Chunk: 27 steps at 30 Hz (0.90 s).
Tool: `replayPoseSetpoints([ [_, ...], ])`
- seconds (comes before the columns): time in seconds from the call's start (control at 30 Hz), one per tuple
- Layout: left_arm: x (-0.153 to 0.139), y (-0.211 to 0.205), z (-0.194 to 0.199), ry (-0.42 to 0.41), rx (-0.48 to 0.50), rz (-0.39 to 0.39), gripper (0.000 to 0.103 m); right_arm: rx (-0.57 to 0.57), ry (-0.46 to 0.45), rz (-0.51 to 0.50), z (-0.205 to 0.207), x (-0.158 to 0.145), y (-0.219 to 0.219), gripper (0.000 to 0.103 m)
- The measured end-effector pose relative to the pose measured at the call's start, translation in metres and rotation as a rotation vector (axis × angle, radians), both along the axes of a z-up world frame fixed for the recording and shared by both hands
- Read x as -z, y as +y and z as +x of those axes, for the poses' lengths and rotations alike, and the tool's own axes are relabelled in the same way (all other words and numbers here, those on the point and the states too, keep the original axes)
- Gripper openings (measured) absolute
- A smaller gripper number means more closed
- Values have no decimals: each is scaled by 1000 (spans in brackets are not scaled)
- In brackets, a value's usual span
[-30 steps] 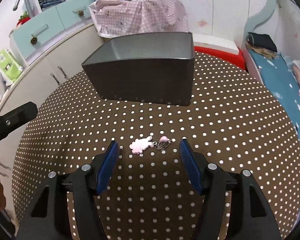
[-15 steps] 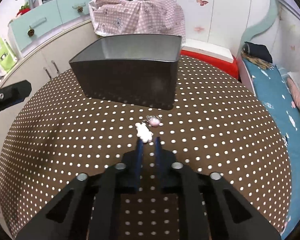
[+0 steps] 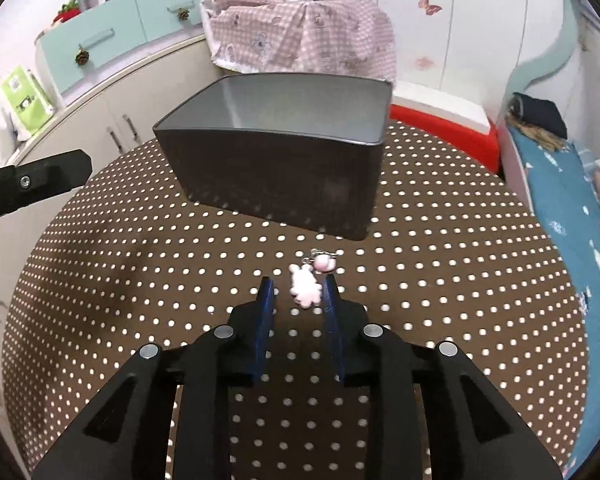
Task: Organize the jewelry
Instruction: 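Lower the charm into the metal box and open the right gripper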
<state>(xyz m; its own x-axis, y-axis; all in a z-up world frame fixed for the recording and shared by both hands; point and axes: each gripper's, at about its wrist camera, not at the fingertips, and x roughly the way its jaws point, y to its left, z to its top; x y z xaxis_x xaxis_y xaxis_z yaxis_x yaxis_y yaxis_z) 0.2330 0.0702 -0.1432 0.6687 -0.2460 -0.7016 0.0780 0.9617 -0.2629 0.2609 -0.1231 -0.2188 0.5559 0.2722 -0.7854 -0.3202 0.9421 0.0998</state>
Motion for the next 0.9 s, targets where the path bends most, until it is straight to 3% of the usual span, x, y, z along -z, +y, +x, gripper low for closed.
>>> replayPoseSetpoints([
  [0.07, 0, -1, 2, 2, 6, 0, 67, 6, -3, 7, 2, 0, -1, 24],
  [0.1, 0, -2, 4, 4, 9, 2, 67, 7, -1, 6, 3, 0, -1, 17],
  [0.4, -9, -6, 33, -2, 8, -33, 67, 57, -31, 32, 1, -16, -35, 17],
  [0.63, -12, -27, 67, 16, 15, 70, 65, 99, -83, 64, 9, -45, -65, 17],
  [0.73, -8, -36, 80, 43, 38, 107, 48, 103, -114, 65, 17, -59, -69, 17],
  [0.9, 2, -43, 92, 78, 45, 152, 36, 92, -163, 79, 32, -82, -65, 17],
])
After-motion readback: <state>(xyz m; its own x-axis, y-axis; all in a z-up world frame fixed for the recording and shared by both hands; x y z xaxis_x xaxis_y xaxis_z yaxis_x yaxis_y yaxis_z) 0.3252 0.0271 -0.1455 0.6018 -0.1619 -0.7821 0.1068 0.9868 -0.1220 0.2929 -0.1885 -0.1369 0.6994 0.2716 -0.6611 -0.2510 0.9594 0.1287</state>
